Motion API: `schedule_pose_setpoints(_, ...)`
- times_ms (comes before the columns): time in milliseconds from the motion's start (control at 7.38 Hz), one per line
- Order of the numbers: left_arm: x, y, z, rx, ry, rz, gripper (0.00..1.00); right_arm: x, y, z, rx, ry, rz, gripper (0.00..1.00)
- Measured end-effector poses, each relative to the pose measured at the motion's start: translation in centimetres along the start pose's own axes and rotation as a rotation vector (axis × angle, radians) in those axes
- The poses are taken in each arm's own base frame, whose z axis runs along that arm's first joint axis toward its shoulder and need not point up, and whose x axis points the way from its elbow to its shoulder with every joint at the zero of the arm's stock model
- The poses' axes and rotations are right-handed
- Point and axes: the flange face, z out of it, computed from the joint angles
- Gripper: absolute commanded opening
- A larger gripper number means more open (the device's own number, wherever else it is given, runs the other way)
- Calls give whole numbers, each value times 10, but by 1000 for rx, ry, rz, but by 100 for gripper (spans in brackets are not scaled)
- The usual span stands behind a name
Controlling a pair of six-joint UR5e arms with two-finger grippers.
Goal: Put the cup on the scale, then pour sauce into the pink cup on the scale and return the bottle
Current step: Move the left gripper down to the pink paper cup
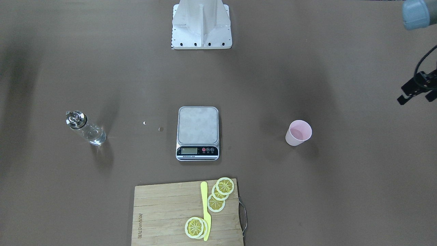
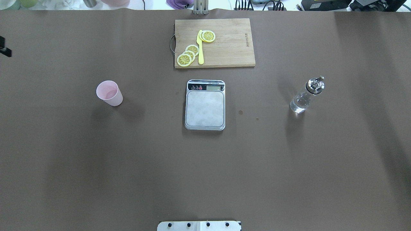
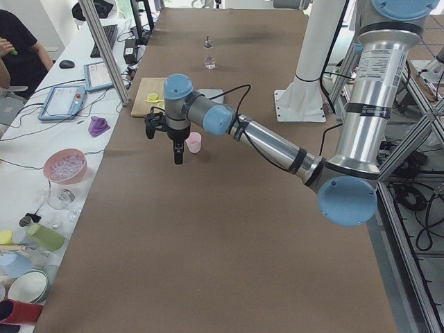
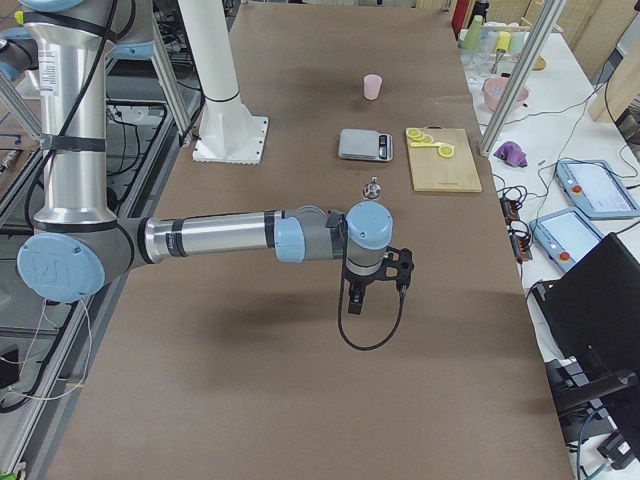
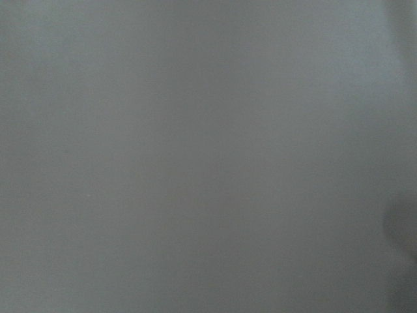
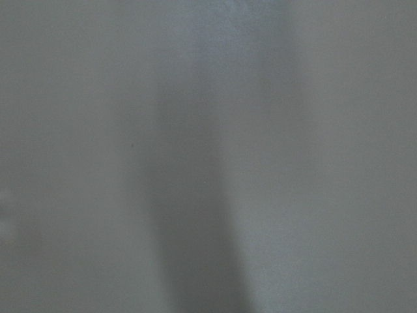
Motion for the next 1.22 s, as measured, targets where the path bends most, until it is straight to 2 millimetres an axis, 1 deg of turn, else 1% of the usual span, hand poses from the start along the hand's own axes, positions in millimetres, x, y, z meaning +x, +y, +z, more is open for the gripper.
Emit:
schedule_pose_setpoints(135, 47, 11, 21, -13, -8, -48, 98, 0, 0, 0, 0, 0, -1, 100)
schedule_pose_setpoints(271, 83, 25, 47, -18, -35, -68, 98, 0, 1, 0, 0, 1, -1, 100)
schedule_pose_setpoints(406, 105, 37, 71, -33, -55, -76, 98, 0, 1, 0, 0, 1, -1, 100)
schedule_pose_setpoints(542, 119, 44, 90, -46, -72, -78, 98, 0, 1, 0, 0, 1, -1, 100)
schedule_pose_setpoints(677, 131, 50, 105, -53, -87, -77, 98, 0, 0, 0, 1, 1, -1, 100)
schedule_pose_setpoints(812, 141, 50, 118, -55, -97, -80, 98, -1, 0, -1, 2, 1, -2, 100)
schedule_pose_setpoints(948, 146, 46, 128, -54, -99, -82, 98, -1, 0, -1, 2, 2, -2, 100)
schedule_pose_setpoints(1219, 146, 41, 154, -47, -83, -84, 97, -1, -1, -1, 3, 1, -2, 100)
